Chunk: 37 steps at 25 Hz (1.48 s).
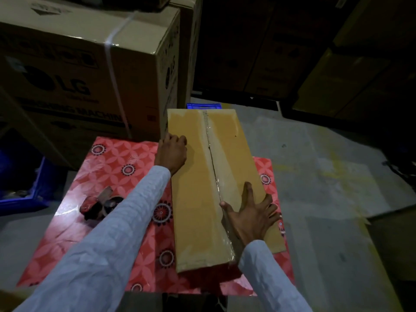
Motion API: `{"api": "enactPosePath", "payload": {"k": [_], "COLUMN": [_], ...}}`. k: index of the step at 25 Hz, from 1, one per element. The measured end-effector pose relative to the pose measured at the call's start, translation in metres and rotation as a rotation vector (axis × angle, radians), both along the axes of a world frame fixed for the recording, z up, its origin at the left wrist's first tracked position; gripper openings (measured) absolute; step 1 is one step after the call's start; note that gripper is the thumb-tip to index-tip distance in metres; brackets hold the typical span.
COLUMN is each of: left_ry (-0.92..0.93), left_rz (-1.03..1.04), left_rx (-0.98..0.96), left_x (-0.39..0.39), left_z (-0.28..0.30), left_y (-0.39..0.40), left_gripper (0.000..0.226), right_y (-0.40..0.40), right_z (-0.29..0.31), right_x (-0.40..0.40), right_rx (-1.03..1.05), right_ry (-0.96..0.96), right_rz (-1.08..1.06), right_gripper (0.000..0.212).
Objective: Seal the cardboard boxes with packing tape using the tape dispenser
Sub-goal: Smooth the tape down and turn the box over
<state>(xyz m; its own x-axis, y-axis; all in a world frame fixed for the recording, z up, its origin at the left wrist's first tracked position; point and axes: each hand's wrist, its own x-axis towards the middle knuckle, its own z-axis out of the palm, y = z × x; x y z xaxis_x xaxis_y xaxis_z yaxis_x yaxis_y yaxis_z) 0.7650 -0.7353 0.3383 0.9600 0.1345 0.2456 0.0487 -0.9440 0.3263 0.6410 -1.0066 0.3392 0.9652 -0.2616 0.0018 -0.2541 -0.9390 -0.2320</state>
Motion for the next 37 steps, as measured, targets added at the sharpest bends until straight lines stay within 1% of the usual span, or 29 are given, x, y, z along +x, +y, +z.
{"api": "enactPosePath", "payload": {"k": [3, 7, 10, 13, 15, 16, 18, 20, 22, 23, 25, 27, 30, 32, 34, 37], "left_ry": [0.009, 0.091, 0.132, 0.079, 0.043, 0.020, -0.047, -0.090, -0.038, -0.014, -0.013, -0.064, -0.102, -0.115, -0.114, -0.107], "left_rz": [-0.013, -0.017, -0.046, -0.117, -0.110, -0.109, -0.158, -0.278, -0.394, -0.419, -0.419, -0.404, -0.375, -0.386, -0.428, -0.485], "left_rx": [-0.068, 0.013, 0.015, 0.013, 0.017, 0.020, -0.005, -0.047, -0.030, -0.004, 0.052, 0.079, 0.110, 0.189, 0.251, 0.223], "left_x": [-0.044, -0.107, -0.162, -0.225, -0.247, -0.254, -0.265, -0.273, -0.278, -0.279, -0.283, -0.287, -0.293, -0.294, -0.288, -0.274], "left_z": [-0.010, -0.013, -0.006, -0.010, -0.012, -0.011, -0.010, -0.007, -0.004, -0.003, -0.004, -0.011, -0.028, -0.037, -0.041, -0.037], "left_y": [-0.030, -0.066, -0.104, -0.144, -0.151, -0.152, -0.149, -0.145, -0.141, -0.140, -0.141, -0.144, -0.146, -0.140, -0.131, -0.110], "left_gripper": [0.035, 0.045, 0.042, 0.036, 0.033, 0.030, 0.021, 0.022, 0.037, 0.046, 0.058, 0.058, 0.052, 0.053, 0.053, 0.052], "right_y": [-0.003, -0.009, -0.023, -0.042, -0.049, -0.053, -0.062, -0.075, -0.087, -0.092, -0.101, -0.107, -0.107, -0.101, -0.095, -0.082], "right_z": [-0.001, -0.002, -0.002, -0.002, -0.002, -0.002, -0.005, -0.010, -0.019, -0.024, -0.030, -0.034, -0.039, -0.042, -0.039, -0.034], "right_x": [-0.004, 0.001, -0.008, -0.031, -0.048, -0.056, -0.067, -0.076, -0.091, -0.098, -0.105, -0.103, -0.101, -0.102, -0.101, -0.098], "right_rx": [-0.017, -0.078, -0.059, -0.027, 0.017, 0.063, 0.194, 0.319, 0.363, 0.374, 0.454, 0.495, 0.438, 0.388, 0.393, 0.442], "right_ry": [0.007, 0.002, 0.015, 0.008, 0.007, 0.003, -0.078, -0.185, -0.243, -0.256, -0.252, -0.267, -0.346, -0.398, -0.371, -0.339], "right_rz": [0.054, 0.133, 0.238, 0.359, 0.368, 0.367, 0.427, 0.583, 0.793, 0.889, 0.995, 1.020, 1.045, 1.050, 1.023, 1.001], "right_gripper": [0.100, 0.107, 0.100, 0.088, 0.083, 0.079, 0.066, 0.053, 0.045, 0.042, 0.038, 0.041, 0.035, 0.032, 0.032, 0.031]}}
